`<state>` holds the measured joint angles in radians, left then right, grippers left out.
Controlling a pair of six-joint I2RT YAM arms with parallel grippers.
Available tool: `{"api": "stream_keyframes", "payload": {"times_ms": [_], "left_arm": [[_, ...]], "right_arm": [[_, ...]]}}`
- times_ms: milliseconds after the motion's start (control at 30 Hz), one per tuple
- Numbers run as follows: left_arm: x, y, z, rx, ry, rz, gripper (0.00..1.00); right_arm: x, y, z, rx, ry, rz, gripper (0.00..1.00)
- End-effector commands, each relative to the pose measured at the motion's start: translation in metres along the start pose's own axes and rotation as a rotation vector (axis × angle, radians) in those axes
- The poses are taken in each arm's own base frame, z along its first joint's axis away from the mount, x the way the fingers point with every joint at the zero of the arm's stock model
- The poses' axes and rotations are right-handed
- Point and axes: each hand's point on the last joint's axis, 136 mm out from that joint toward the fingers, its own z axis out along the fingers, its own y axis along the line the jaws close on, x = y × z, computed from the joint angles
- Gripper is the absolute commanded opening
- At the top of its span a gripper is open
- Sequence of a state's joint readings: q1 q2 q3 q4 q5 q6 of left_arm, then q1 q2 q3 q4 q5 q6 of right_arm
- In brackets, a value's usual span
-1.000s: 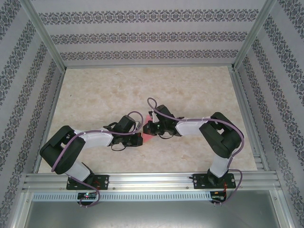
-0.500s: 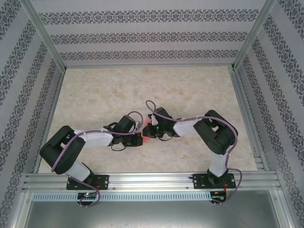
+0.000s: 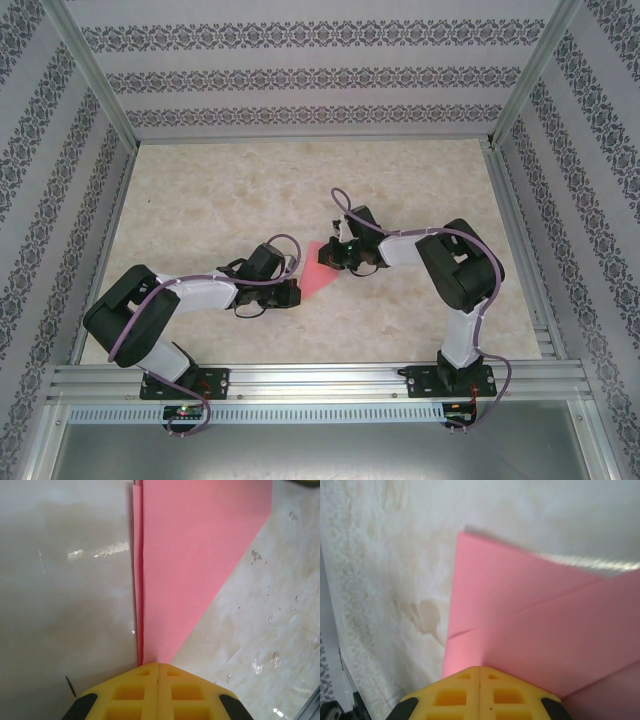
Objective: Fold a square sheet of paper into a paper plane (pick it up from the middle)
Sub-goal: Fourth fold the wing at the center of the table.
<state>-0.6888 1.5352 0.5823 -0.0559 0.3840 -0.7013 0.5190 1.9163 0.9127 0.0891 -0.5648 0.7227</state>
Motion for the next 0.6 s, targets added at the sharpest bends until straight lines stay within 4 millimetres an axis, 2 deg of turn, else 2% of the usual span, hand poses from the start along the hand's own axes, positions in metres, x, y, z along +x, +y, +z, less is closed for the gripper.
{"api": "stream_keyframes", "payload": {"times_ms": [0, 167, 267, 367, 433, 500, 567], "left_arm": [[0.046, 0.041, 0.003, -0.141, 0.137, -0.072, 0.0], [0.044, 0.039, 0.002, -0.135, 0.131, -0.066, 0.0], [0.042, 0.037, 0.001, -0.129, 0.126, -0.061, 0.0], [0.039, 0.033, 0.001, -0.12, 0.12, -0.055, 0.0], [0.032, 0.026, -0.001, -0.101, 0.104, -0.043, 0.0], [0.021, 0.014, -0.005, -0.074, 0.074, -0.029, 0.0], [0.005, -0.002, -0.012, -0.044, 0.028, -0.015, 0.06]], "right_arm": [[-0.038, -0.056, -0.009, 0.173, -0.117, 0.037, 0.0], [-0.059, -0.06, -0.013, 0.179, -0.133, 0.053, 0.0], [-0.07, -0.055, -0.02, 0.174, -0.156, 0.051, 0.0], [-0.083, -0.038, -0.036, 0.159, -0.196, 0.029, 0.01], [-0.087, -0.02, -0.05, 0.139, -0.222, 0.004, 0.04], [-0.085, -0.009, -0.061, 0.148, -0.233, -0.008, 0.09], [-0.077, -0.002, -0.068, 0.163, -0.235, -0.011, 0.17]]}}
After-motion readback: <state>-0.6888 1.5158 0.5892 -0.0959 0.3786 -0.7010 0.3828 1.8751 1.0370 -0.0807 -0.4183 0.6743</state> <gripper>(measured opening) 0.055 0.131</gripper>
